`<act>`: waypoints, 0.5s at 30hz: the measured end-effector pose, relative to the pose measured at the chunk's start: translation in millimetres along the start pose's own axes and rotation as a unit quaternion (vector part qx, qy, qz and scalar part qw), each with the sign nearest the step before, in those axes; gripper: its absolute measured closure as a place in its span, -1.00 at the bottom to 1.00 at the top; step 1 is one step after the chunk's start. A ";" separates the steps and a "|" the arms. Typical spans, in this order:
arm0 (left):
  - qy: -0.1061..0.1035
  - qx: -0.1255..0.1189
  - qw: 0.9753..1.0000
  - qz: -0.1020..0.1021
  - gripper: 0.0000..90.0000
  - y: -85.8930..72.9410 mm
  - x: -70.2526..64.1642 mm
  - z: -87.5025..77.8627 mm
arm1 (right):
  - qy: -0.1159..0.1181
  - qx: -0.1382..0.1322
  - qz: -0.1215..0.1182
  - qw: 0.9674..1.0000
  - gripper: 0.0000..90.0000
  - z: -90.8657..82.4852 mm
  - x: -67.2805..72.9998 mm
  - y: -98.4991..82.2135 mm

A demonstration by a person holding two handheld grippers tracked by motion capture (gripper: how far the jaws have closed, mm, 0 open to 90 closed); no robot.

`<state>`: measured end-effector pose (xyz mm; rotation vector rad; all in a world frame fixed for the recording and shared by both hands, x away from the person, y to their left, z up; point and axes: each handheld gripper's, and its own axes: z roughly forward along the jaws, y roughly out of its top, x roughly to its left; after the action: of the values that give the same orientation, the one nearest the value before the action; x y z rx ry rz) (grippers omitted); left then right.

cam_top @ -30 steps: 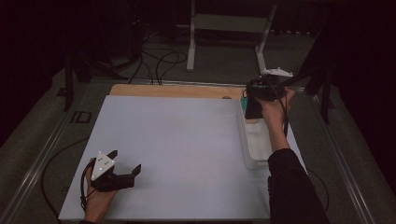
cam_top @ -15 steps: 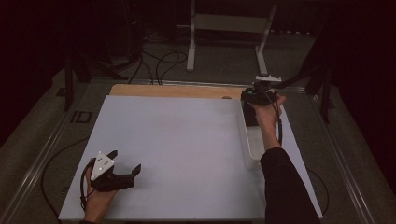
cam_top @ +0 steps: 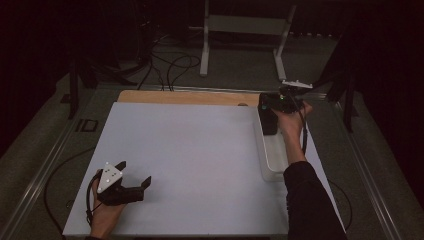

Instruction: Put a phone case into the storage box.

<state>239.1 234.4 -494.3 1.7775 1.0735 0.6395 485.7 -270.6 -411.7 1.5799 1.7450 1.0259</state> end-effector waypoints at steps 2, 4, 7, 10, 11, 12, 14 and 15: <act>0.000 0.001 1.000 0.000 -1.00 -0.1 -0.2 0.1 | 0.018 0.002 -0.008 1.000 -0.81 -7.4 4.3 -5.8; 0.000 0.000 1.000 0.000 -1.00 0.1 -0.7 0.0 | 0.032 0.007 -0.020 0.999 -0.80 -16.9 10.1 -13.2; 0.000 0.000 1.000 0.000 -1.00 0.5 -0.6 -0.5 | 0.067 0.006 -0.030 0.997 -0.76 -35.5 20.4 -29.4; 0.000 -0.001 1.000 -0.001 -1.00 1.3 0.3 -1.2 | 0.087 -0.005 -0.053 0.995 -0.75 -58.2 33.0 -45.3; 0.000 -0.004 1.000 -0.003 -1.00 1.7 0.1 -1.8 | 0.098 -0.016 -0.058 0.993 -0.74 -67.3 37.5 -50.5; 0.000 -0.004 1.000 -0.002 -1.00 2.3 0.2 -2.5 | 0.104 -0.022 -0.069 0.992 -0.73 -76.3 42.2 -55.4; -0.002 -0.005 1.000 -0.001 -1.00 3.6 0.4 -4.0 | 0.124 -0.037 -0.082 0.988 -0.72 -94.1 49.8 -66.7; -0.002 -0.007 1.000 -0.001 -1.00 4.2 0.4 -4.8 | 0.136 -0.040 -0.088 0.986 -0.71 -101.1 52.6 -73.0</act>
<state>237.2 236.1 -488.5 1.7641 1.0661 0.6404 354.8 -236.3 -412.9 1.2582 1.9570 1.2521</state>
